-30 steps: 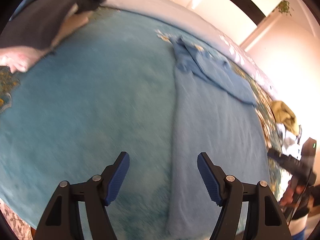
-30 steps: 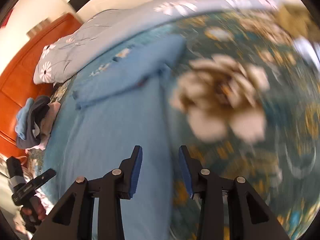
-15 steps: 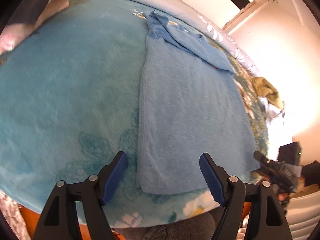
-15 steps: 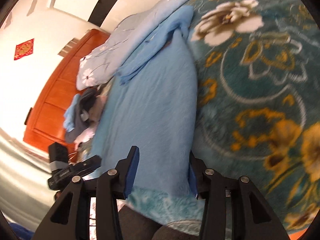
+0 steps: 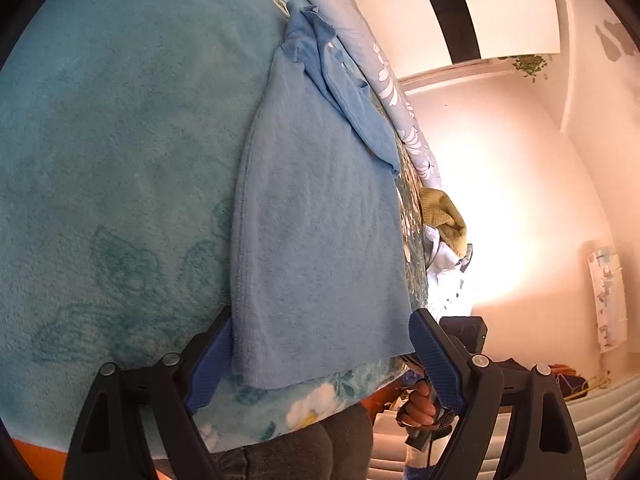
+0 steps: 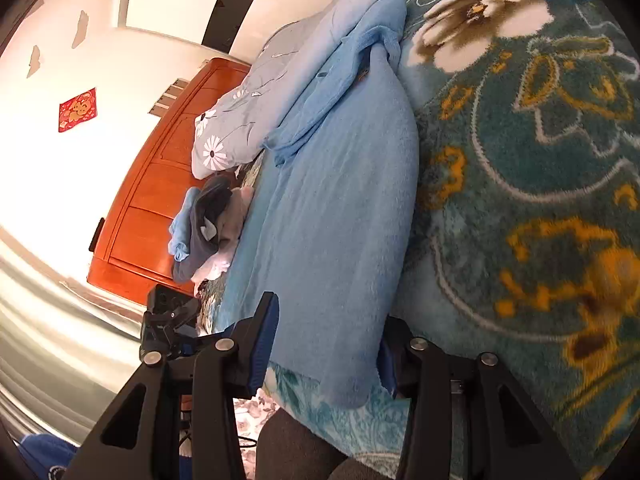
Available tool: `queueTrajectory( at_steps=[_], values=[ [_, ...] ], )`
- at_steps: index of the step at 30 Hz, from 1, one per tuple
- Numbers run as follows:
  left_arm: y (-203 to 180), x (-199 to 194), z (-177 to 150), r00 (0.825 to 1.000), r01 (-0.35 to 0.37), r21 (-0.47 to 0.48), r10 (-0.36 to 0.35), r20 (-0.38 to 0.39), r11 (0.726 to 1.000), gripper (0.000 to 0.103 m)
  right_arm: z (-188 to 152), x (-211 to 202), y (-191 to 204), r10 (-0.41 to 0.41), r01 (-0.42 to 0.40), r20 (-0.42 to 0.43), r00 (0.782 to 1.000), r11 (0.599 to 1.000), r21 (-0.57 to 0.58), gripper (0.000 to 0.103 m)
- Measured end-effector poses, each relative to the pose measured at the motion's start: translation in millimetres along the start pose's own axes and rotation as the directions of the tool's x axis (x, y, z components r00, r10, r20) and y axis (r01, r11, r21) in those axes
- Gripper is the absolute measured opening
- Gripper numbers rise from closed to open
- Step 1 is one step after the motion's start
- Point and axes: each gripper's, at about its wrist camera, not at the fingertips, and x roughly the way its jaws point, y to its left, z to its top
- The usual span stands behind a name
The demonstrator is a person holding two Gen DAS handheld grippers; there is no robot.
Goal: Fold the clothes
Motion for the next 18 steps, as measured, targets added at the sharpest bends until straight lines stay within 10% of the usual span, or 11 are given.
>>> queueTrajectory(
  at_steps=[6, 11, 18],
  values=[
    [-6.9, 4.5, 3.9, 1.000, -0.017, 0.017, 0.016, 0.006, 1.000, 0.073, 3.8, -0.8, -3.3, 0.002, -0.002, 0.002, 1.000, 1.000, 0.018, 0.044],
    [12.1, 9.2, 2.6, 0.999, -0.049, -0.042, 0.050, 0.015, 0.998, 0.006, 5.9, 0.8, -7.9, -0.035, 0.035, -0.012, 0.999, 0.999, 0.033, 0.020],
    [9.8, -6.2, 10.5, 0.995, 0.073, -0.039, -0.071, 0.070, 0.997, 0.004, 5.4, -17.0, -14.3, 0.035, -0.037, 0.021, 0.999, 0.997, 0.073, 0.006]
  ],
)
